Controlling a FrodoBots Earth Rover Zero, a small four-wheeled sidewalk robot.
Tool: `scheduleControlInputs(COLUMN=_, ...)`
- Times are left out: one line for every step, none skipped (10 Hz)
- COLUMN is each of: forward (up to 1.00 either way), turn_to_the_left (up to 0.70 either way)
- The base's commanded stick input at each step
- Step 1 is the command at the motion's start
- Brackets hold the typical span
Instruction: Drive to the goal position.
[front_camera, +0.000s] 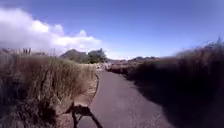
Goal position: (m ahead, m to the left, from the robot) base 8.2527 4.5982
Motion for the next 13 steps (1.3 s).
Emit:
scheduleControlInputs(forward=0.70, turn_to_the_left=0.01)
scheduleControlInputs(forward=0.70, turn_to_the_left=0.01)
scheduleControlInputs(forward=0.70, turn_to_the_left=0.01)
scheduleControlInputs(forward=0.70, turn_to_the_left=0.01)
scheduleControlInputs(forward=0.70, turn_to_the_left=0.01)
scheduleControlInputs(forward=0.70, turn_to_the_left=0.01)
scheduleControlInputs(forward=0.70, turn_to_the_left=0.01)
scheduleControlInputs(forward=0.70, turn_to_the_left=0.01)
scheduleControlInputs(forward=0.70, turn_to_the_left=0.01)
scheduleControlInputs(forward=0.70, turn_to_the_left=0.14)
scheduleControlInputs(forward=0.70, turn_to_the_left=0.14)
scheduleControlInputs(forward=0.70, turn_to_the_left=0.05)
scheduleControlInputs(forward=0.70, turn_to_the_left=0.03)
